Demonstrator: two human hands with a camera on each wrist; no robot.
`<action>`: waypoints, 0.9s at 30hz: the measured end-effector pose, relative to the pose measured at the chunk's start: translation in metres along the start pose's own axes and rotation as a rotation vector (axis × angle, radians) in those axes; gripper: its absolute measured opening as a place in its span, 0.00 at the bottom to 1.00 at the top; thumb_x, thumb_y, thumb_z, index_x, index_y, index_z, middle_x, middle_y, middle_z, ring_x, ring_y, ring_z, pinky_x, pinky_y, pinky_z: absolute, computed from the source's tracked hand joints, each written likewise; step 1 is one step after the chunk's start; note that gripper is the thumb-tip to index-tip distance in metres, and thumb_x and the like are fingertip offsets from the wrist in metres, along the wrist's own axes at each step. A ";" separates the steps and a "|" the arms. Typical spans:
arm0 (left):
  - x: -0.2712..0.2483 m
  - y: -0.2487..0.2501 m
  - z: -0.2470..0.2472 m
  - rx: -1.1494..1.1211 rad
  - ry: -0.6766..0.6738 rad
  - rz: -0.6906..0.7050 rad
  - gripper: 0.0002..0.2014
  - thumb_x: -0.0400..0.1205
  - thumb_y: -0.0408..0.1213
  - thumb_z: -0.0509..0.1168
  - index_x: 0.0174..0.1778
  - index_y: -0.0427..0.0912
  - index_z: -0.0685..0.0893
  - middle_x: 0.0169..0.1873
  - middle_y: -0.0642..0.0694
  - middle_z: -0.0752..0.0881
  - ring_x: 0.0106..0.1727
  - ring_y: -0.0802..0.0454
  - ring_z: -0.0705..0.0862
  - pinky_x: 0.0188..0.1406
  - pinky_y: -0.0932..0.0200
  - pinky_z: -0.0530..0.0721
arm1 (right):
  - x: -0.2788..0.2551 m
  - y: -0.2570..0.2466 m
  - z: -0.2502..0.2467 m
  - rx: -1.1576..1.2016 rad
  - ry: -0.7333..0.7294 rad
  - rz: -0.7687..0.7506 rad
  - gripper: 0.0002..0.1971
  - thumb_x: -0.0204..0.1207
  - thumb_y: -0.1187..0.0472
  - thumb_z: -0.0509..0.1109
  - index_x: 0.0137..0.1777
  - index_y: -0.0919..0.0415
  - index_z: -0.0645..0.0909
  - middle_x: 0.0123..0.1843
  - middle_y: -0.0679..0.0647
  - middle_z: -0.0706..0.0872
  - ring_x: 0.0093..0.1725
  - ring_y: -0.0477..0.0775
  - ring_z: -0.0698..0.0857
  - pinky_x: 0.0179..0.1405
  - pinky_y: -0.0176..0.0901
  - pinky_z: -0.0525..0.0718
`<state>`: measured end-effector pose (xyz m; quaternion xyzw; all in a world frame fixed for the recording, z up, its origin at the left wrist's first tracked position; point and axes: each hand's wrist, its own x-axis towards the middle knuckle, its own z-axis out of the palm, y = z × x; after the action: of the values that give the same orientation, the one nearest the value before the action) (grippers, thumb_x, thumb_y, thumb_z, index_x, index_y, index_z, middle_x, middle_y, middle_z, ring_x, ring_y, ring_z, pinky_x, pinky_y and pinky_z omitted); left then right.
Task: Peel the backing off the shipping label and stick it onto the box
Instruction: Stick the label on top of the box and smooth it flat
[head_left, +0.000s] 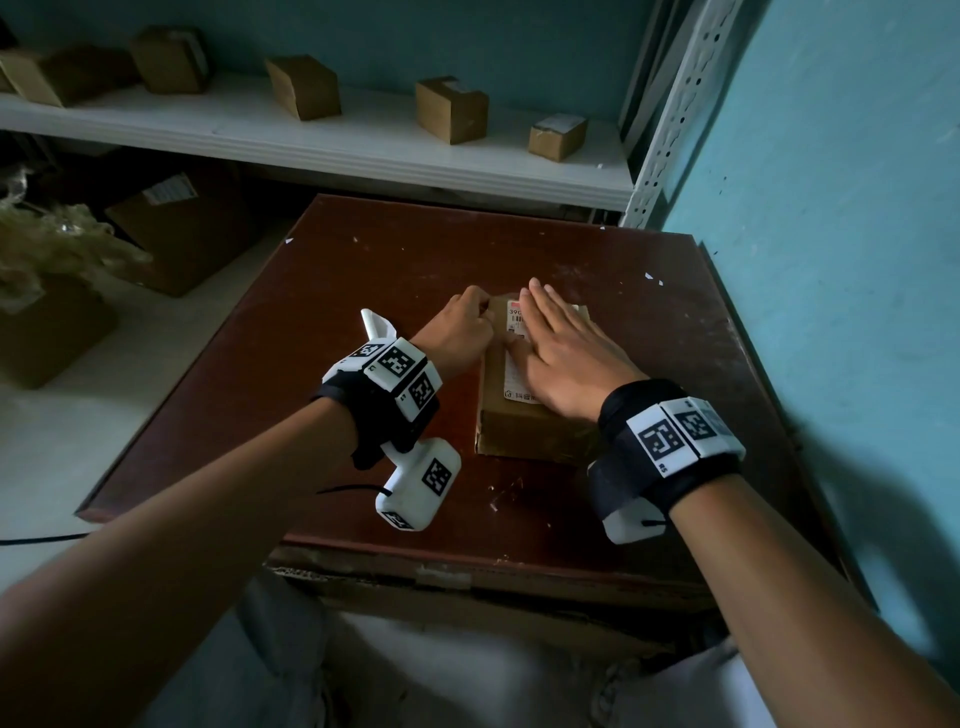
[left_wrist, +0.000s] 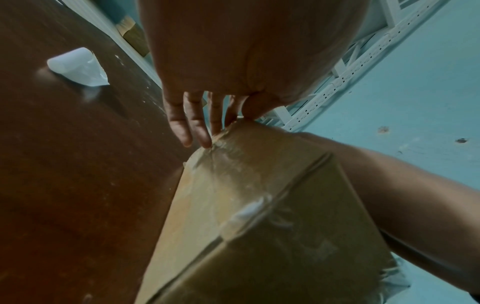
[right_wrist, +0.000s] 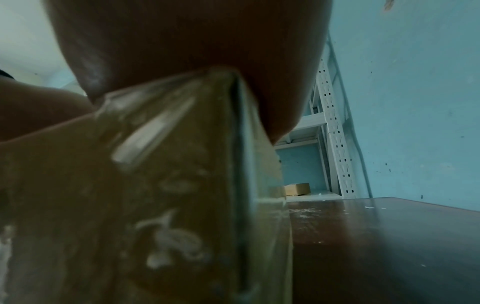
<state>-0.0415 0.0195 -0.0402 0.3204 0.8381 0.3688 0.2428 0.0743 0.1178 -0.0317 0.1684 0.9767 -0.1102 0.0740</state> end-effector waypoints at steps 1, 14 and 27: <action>0.000 0.000 0.000 -0.004 0.000 0.001 0.16 0.89 0.39 0.48 0.71 0.40 0.68 0.65 0.36 0.77 0.59 0.43 0.80 0.53 0.50 0.79 | -0.001 0.001 0.000 0.003 0.002 0.005 0.32 0.89 0.44 0.40 0.87 0.56 0.35 0.88 0.49 0.33 0.86 0.46 0.35 0.83 0.45 0.37; 0.000 0.000 0.001 -0.006 0.008 0.002 0.16 0.89 0.40 0.48 0.72 0.41 0.67 0.65 0.38 0.76 0.61 0.44 0.80 0.54 0.52 0.80 | -0.009 0.013 -0.003 0.013 0.010 0.039 0.33 0.88 0.42 0.38 0.87 0.58 0.37 0.88 0.50 0.34 0.86 0.45 0.36 0.85 0.42 0.37; -0.002 -0.004 0.007 0.208 0.095 0.079 0.16 0.89 0.42 0.45 0.68 0.40 0.70 0.63 0.41 0.76 0.61 0.44 0.80 0.61 0.45 0.81 | -0.011 0.013 -0.002 -0.002 0.028 0.035 0.32 0.89 0.45 0.39 0.87 0.59 0.37 0.88 0.51 0.34 0.86 0.45 0.35 0.82 0.40 0.35</action>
<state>-0.0371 0.0190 -0.0470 0.3589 0.8691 0.3039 0.1533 0.0883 0.1267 -0.0299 0.1869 0.9747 -0.1055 0.0626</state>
